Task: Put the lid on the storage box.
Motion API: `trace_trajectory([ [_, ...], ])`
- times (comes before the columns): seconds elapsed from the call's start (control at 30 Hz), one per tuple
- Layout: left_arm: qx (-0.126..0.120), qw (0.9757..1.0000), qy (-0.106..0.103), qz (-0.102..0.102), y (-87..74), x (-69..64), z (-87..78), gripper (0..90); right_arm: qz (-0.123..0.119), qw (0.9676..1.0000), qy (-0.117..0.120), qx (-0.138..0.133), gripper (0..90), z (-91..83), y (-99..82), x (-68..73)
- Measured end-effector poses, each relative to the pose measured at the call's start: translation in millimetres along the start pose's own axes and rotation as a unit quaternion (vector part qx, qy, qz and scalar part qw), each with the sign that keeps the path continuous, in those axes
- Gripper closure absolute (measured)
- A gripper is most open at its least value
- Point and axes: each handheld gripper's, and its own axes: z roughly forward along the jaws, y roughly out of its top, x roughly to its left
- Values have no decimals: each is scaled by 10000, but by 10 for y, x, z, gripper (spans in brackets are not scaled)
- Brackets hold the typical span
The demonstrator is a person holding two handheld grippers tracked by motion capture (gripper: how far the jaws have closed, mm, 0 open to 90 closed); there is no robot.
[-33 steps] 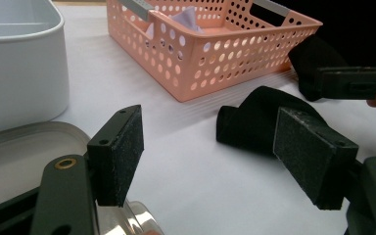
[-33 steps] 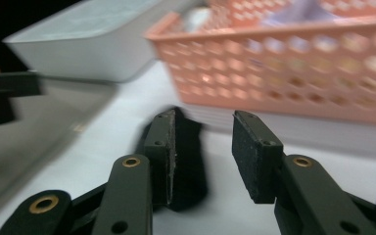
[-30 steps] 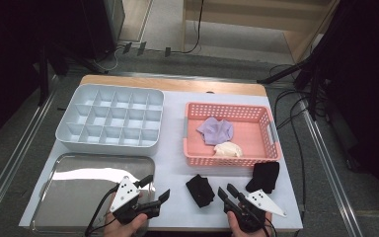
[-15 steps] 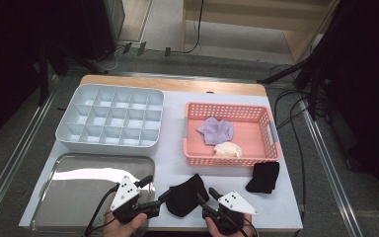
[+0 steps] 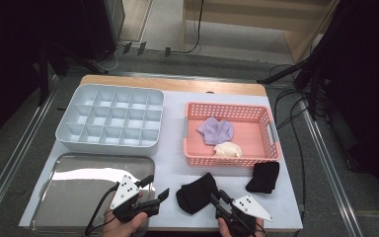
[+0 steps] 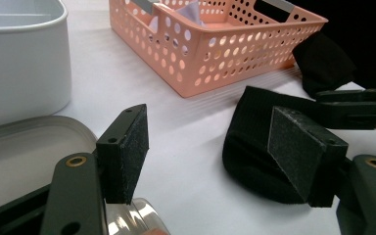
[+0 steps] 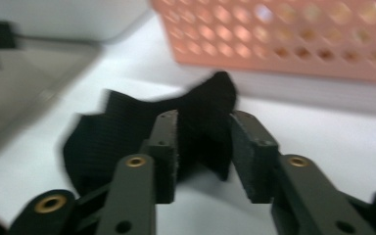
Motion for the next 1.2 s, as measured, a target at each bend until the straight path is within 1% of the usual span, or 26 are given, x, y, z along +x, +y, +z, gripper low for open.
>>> trace_trajectory([
  [0.07,-7,10000,-1,12,4,3,-2,331,-255,9997,18,-58,626,0,12,114],
  [0.13,-14,10000,-2,21,7,3,-6,331,-440,9989,140,-32,625,23,-6,233],
  [0.17,-23,10000,15,16,6,2,-7,333,-499,9985,207,22,622,44,-21,281],
  [0.23,-22,10000,28,25,2,3,-9,335,-526,9979,351,109,618,89,-48,344],
  [0.27,-18,10000,35,6,-2,1,-9,335,-561,9978,339,125,617,104,-54,362],
  [0.3,-15,10000,42,14,-5,2,-13,335,-594,9980,231,41,612,103,-51,372],
  [0.37,-18,10000,59,33,-6,8,-24,335,-472,9987,108,-164,594,61,-8,333],
  [0.43,-20,10000,73,10,-2,15,-37,335,-331,9984,-203,-402,583,-11,35,254],
  [0.47,-32,10000,73,15,0,21,-40,335,-258,9982,-218,-493,583,-46,54,210],
  [0.5,-34,10000,75,15,-1,23,-40,335,-237,9982,-177,-530,583,-78,70,179],
  [0.53,-21,10000,78,10,-2,23,-37,335,-282,9982,-132,-520,583,-84,74,173],
  [0.6,-14,10000,66,13,-6,20,-25,335,-401,9984,128,-380,592,-59,61,208],
  [0.67,10,10000,58,38,-11,2,-8,336,-566,9978,320,-145,597,24,15,313],
  [0.7,6,10000,45,46,-14,-8,0,336,-673,9970,375,-41,596,72,-10,373],
  [0.73,9,10000,28,52,-16,-15,4,335,-726,9963,461,58,590,117,-33,431],
  [0.77,16,10000,19,64,-18,-21,6,335,-797,9956,482,126,584,161,-53,473],
  [0.8,16,10000,26,67,-21,-23,8,335,-820,9955,452,173,572,199,-72,505],
  [0.87,27,10000,47,66,-25,-16,9,335,-759,9958,372,352,538,276,-105,541],
  [0.93,65,9999,62,55,-26,-4,4,335,-739,9959,236,458,531,332,-133,575],
  [0.97,49,10000,53,27,-25,-1,2,335,-741,9956,244,520,545,359,-144,596],
  [1.0,43,10000,69,54,-21,3,-5,335,-765,9952,226,568,567,382,-155,623],
  [1.07,35,10000,78,23,-13,5,-14,335,-869,9948,-47,532,698,415,-166,672],
  [1.1,20,10000,86,10,-10,3,-16,335,-821,9952,-165,505,761,426,-155,684],
  [1.13,9,9999,106,2,-7,1,-15,335,-699,9962,-229,466,808,442,-138,682],
  [1.17,12,9999,116,1,-6,2,-14,335,-465,9977,-257,425,851,461,-107,679],
  [1.2,19,9999,124,-9,-6,2,-14,335,-368,9980,-321,398,859,472,-85,680],
])
